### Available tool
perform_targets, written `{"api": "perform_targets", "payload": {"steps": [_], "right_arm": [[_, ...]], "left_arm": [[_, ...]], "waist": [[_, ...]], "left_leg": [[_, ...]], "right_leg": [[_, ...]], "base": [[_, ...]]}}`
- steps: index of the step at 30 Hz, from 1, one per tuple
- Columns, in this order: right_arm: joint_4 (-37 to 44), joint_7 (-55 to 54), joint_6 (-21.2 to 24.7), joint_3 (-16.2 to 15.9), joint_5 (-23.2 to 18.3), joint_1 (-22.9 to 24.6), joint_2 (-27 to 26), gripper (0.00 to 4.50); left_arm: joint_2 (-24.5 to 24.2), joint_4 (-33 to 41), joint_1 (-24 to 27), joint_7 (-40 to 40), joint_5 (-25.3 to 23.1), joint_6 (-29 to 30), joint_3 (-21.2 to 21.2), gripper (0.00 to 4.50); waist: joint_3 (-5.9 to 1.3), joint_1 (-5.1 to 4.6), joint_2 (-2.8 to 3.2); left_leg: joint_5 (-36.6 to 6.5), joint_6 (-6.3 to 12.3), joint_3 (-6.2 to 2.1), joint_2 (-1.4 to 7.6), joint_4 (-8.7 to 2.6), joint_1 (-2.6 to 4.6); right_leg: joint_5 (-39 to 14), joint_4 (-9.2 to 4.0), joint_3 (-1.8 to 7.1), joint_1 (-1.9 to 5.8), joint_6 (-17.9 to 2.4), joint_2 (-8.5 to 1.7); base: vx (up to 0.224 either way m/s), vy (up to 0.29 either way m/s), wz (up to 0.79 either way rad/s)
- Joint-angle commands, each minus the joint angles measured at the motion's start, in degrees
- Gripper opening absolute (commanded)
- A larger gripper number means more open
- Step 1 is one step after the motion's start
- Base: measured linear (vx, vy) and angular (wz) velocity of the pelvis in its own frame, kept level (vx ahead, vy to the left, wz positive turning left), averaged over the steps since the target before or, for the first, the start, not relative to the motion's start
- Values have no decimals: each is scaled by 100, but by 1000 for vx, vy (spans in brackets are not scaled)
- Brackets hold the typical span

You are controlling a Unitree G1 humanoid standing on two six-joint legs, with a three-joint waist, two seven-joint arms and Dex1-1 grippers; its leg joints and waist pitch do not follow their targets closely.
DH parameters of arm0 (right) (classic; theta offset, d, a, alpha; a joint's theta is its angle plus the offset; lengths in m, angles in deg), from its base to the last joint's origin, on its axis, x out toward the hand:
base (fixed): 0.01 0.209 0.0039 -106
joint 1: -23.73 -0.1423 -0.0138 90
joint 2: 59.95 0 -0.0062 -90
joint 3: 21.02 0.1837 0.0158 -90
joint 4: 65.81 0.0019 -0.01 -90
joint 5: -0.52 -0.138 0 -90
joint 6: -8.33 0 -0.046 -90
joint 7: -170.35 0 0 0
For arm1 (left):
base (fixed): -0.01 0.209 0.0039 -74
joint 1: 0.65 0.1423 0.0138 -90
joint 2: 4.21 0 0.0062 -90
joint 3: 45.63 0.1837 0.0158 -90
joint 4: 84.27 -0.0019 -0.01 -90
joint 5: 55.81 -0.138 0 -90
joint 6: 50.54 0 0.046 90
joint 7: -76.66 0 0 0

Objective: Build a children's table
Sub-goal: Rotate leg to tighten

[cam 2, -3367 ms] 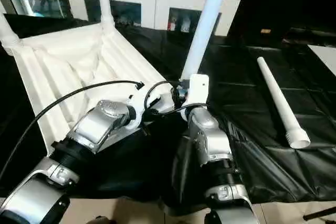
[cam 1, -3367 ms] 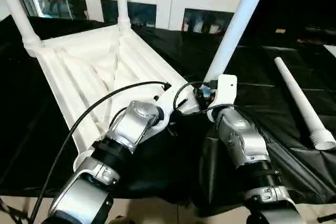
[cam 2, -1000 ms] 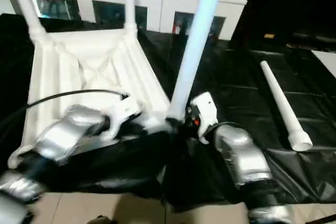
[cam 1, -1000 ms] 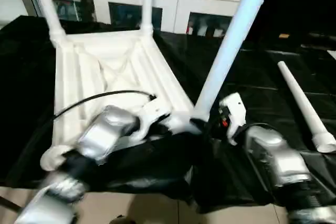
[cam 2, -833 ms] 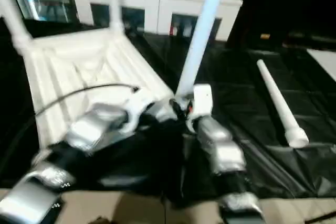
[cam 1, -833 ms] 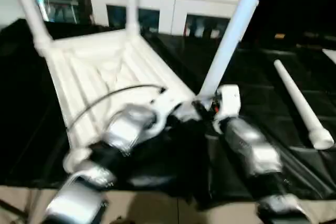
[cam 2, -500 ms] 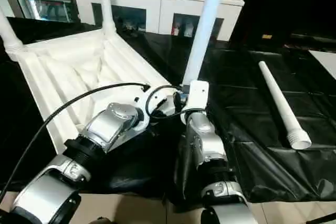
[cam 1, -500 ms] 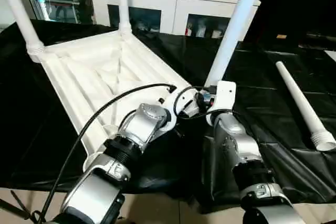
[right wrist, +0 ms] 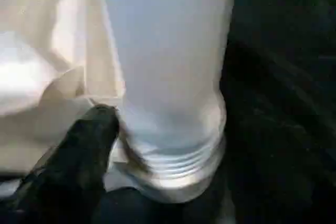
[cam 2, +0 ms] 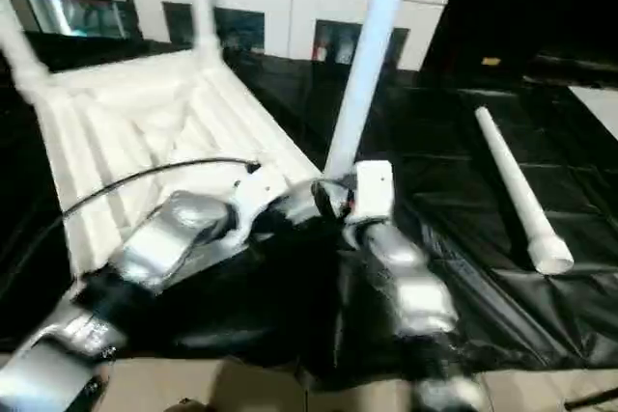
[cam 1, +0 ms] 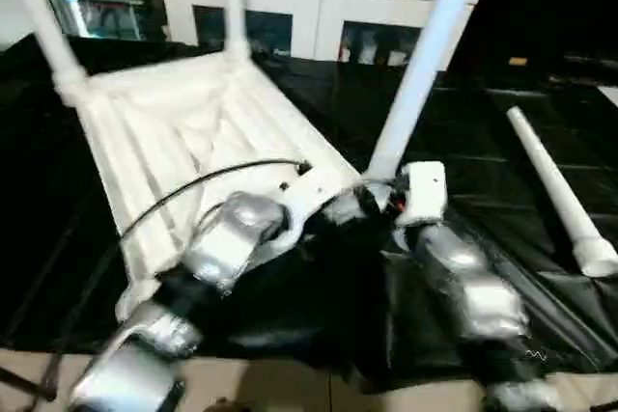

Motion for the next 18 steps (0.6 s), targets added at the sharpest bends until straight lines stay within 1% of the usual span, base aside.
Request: {"api": "perform_targets", "payload": {"steps": [1, 2, 3, 4, 6, 7, 8, 9, 10, 11, 12, 13, 15, 18], "right_arm": [[407, 505, 367, -22, -156, 117, 341, 441], [720, 1088, 368, -207, -186, 286, 790, 446], [769, 1190, 378, -228, -215, 310, 859, 446], [1004, 1673, 437, -326, -358, 427, 1181, 446], [1144, 2213, 442, -393, -531, 527, 1497, 446], [1121, 2726, 56, -560, -335, 623, 1856, 446], [1121, 2726, 56, -560, -335, 623, 1856, 446], [1153, 2919, 8, -622, -300, 663, 1996, 446], [1138, 3055, -50, -637, -290, 673, 2073, 446], [1132, 3155, -13, -617, -371, 661, 2112, 446], [1058, 3244, -94, -612, -392, 616, 2121, 446], [1007, 3285, -157, -610, -393, 587, 2121, 446], [870, 3331, -190, -602, -439, 484, 2042, 446], [787, 3462, -217, -661, -509, 410, 2006, 446]], "left_arm": [[-155, 222, 142, -372, 136, -84, 75, 0], [-392, 497, 283, -800, 289, -239, 136, 0], [-430, 532, 300, -846, 298, -243, 145, 0], [-604, 694, 379, -1054, 337, -250, 190, 0], [-779, 843, 459, -1337, 415, -303, 245, 0], [-944, 1043, 542, -1671, 522, -390, 308, 0], [-944, 1043, 542, -1671, 522, -390, 308, 0], [-997, 1174, 587, -1795, 606, -312, 301, 0], [-1051, 1278, 613, -1899, 659, -239, 316, 0], [-1116, 1363, 634, -1987, 673, -217, 350, 0], [-1132, 1353, 626, -1962, 625, -211, 367, 0], [-1137, 1333, 617, -1936, 588, -225, 377, 0], [-1136, 1279, 598, -1931, 553, -247, 381, 0], [-1160, 1268, 585, -1951, 537, -244, 391, 0]], "waist": [[-359, 10, 48], [-350, -3, 40], [-354, 20, 42], [-343, 28, 48], [-336, 26, 44], [-337, 17, 33], [-336, 22, 32], [-327, 14, 33], [-328, 6, 24], [-333, 9, 16], [-334, 11, 5], [-334, 14, 9], [-335, 12, -3], [-337, 19, -3]], "left_leg": [[-1622, -58, -199, 406, -506, 174], [-1693, -86, -193, 392, -509, 159], [-1701, -109, -193, 401, -500, 175], [-1711, -96, -204, 413, -506, 163], [-1765, -87, -200, 415, -509, 162], [-1819, -88, -200, 412, -502, 163], [-1825, -97, -199, 416, -501, 167], [-1828, -99, -190, 414, -500, 170], [-1837, -106, -192, 416, -500, 173], [-1819, -103, -191, 420, -494, 180], [-1801, -85, -195, 420, -495, 170], [-1758, -58, -185, 415, -488, 173], [-1738, -58, -189, 412, -486, 169], [-1715, -50, -185, 411, -477, 176]], "right_leg": [[-1246, -438, 230, 193, -904, -320], [-1380, -455, 232, 174, -929, -324], [-1413, -456, 234, 172, -922, -341], [-1419, -451, 244, 186, -915, -348], [-1460, -458, 245, 178, -926, -345], [-1562, -455, 239, 165, -962, -351], [-1597, -461, 240, 162, -960, -354], [-1612, -469, 248, 147, -973, -352], [-1630, -470, 247, 147, -994, -349], [-1594, -465, 251, 142, -1032, -359], [-1578, -456, 247, 151, -1048, -356], [-1529, -452, 250, 140, -1071, -351], [-1574, -455, 242, 149, -1092, -355], [-1603, -455, 247, 144, -1088, -361]], "base": [[0, 0, 0], [0, 0, 0], [0, 0, 0], [0, 0, 0], [0, 0, 0], [0, 0, 0], [0, 0, 0], [0, 0, 0], [0, 0, 0], [0, 0, 0], [0, 0, 0], [0, 0, 0], [0, 0, 0], [0, 0, 0]]}}
